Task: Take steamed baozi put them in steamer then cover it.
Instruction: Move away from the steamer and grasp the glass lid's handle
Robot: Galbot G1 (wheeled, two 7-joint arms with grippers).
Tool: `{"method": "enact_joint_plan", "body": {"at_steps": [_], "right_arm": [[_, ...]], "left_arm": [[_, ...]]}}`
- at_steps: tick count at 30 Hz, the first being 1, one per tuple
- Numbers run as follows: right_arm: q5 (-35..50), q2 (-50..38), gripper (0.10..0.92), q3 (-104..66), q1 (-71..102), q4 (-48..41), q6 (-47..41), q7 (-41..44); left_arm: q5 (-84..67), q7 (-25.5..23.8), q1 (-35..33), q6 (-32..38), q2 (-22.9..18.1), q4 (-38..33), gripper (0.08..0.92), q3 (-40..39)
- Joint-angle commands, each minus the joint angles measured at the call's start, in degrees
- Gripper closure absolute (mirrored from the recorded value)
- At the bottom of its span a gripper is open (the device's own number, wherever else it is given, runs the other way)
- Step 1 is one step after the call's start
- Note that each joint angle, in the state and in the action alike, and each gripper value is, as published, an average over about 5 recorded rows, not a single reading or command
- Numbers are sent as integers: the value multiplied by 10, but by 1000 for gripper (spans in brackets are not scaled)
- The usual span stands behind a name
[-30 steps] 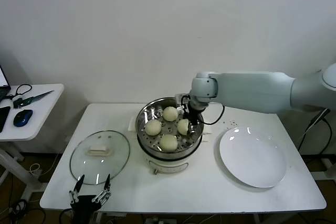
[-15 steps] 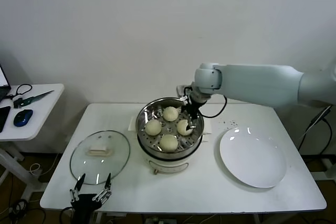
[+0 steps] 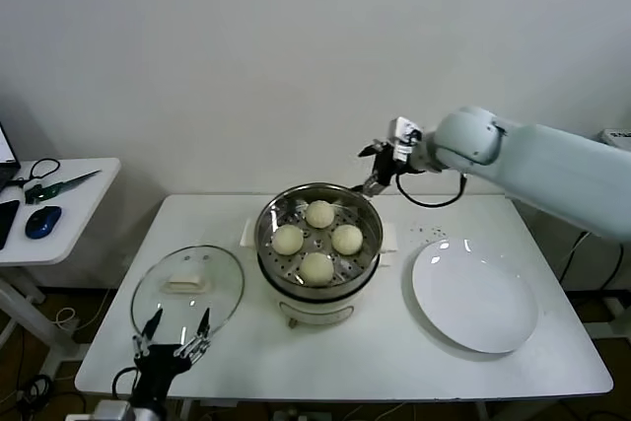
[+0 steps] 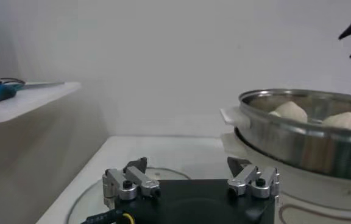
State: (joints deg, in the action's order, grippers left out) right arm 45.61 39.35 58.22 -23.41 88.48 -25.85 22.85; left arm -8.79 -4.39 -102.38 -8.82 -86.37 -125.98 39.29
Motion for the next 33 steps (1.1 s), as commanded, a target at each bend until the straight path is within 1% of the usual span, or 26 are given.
{"method": "enact_joint_plan", "body": {"at_steps": [1, 4, 7, 9, 12, 17, 21, 23, 26, 33], "right_arm": [[-48, -187, 203, -523, 485, 95, 84, -147], [-82, -169, 203, -718, 684, 109, 110, -142], [-96, -120, 203, -872, 850, 124, 134, -134], [-103, -84, 203, -940, 930, 130, 156, -125], [-122, -26, 203, -1006, 1021, 127, 208, -110], [-138, 64, 203, -1056, 1117, 116, 308, -90], [-146, 124, 203, -1063, 1150, 111, 374, -90], [-146, 151, 203, -1061, 1159, 110, 413, -95], [-146, 192, 203, -1055, 1170, 112, 468, -106], [-143, 283, 203, -1035, 1195, 125, 561, -133]], "left_arm": [[-16, -5, 31, -45, 6, -9, 177, 2], [-6, -6, 52, -43, 14, -11, 177, 4], [-10, -22, 66, -39, 21, -11, 177, 12], [-16, -27, 70, -33, 27, -12, 177, 15], [-19, -17, 74, -21, 32, -8, 177, 13], [-11, -14, 76, 14, 38, 7, 177, 10], [0, 0, 77, 78, 47, 24, 177, 11], [2, 5, 80, 100, 49, 32, 177, 13], [13, 11, 86, 107, 49, 39, 177, 17], [56, 35, 88, 116, 49, 52, 177, 17]]}}
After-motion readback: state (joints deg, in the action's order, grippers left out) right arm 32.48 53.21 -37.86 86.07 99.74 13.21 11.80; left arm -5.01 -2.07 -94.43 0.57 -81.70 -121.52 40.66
